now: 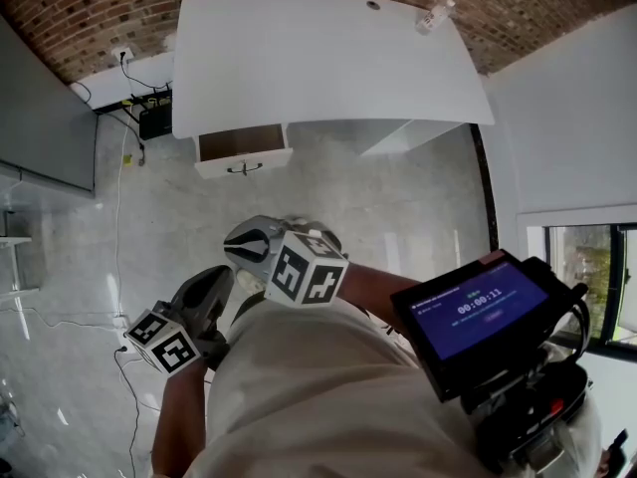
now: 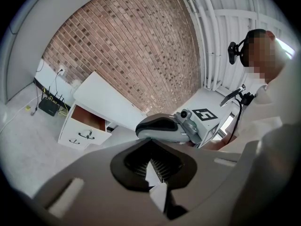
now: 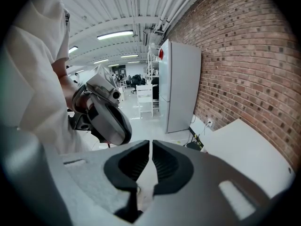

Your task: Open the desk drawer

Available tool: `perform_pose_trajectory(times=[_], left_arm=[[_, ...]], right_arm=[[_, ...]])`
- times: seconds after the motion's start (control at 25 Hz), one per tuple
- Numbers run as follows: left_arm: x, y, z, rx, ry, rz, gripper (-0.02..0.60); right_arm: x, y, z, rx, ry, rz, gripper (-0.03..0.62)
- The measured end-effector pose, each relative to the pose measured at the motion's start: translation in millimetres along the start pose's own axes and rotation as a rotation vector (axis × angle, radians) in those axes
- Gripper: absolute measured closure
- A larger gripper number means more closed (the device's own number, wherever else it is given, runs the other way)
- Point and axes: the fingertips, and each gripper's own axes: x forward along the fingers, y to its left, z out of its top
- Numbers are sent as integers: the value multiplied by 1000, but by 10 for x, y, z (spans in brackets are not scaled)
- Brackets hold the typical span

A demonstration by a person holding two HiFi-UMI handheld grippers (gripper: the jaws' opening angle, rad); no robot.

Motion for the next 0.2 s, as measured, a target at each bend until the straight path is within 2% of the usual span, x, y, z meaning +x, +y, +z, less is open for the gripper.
perform_pose_trajectory(times=[0.2], left_arm=[[7, -19, 5, -3, 6, 1, 577]], right_arm=[[3, 2, 11, -1, -2, -1, 572]])
